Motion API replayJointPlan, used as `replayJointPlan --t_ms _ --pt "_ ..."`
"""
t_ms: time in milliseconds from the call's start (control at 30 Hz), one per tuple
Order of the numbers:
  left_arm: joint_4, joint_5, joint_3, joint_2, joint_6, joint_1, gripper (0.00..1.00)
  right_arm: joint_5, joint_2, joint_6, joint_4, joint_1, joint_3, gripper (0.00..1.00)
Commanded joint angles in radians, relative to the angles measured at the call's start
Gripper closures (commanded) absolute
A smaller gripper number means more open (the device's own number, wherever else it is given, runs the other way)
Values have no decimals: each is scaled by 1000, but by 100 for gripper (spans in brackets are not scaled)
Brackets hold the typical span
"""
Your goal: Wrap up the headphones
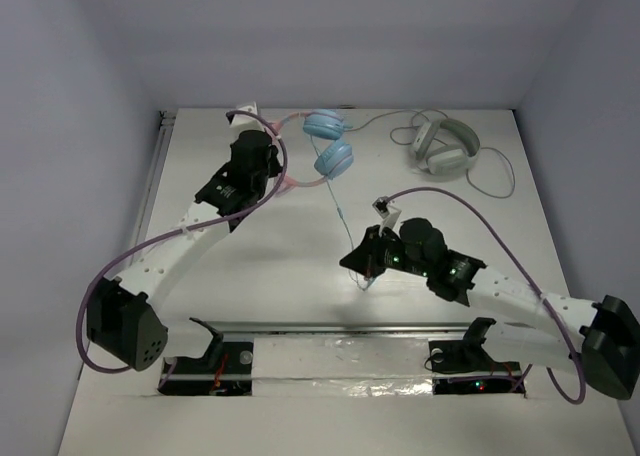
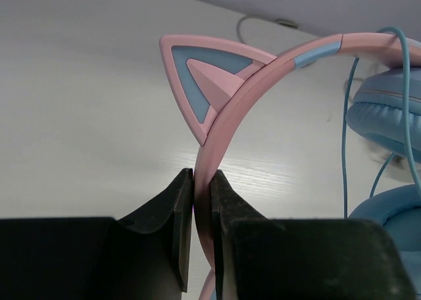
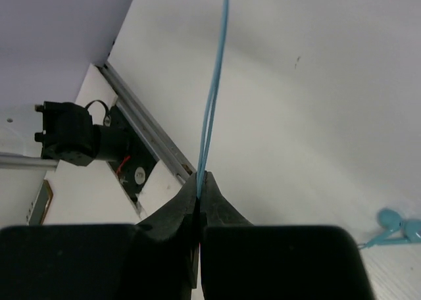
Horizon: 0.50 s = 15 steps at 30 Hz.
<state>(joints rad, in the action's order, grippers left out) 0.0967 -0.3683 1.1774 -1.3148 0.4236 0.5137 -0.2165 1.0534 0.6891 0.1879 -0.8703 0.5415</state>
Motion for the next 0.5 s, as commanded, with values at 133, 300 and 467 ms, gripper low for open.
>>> replayJointPlan --t_ms 133,300,467 --pt "1 -248 -120 11 -5 101 100 42 -69 -132 -485 -27 302 100" --pt "66 -297 -156 -40 -6 175 100 101 -30 -230 -684 -27 463 100" --pt "139 -278 -150 -64 -25 271 100 210 42 -307 -768 -27 593 100"
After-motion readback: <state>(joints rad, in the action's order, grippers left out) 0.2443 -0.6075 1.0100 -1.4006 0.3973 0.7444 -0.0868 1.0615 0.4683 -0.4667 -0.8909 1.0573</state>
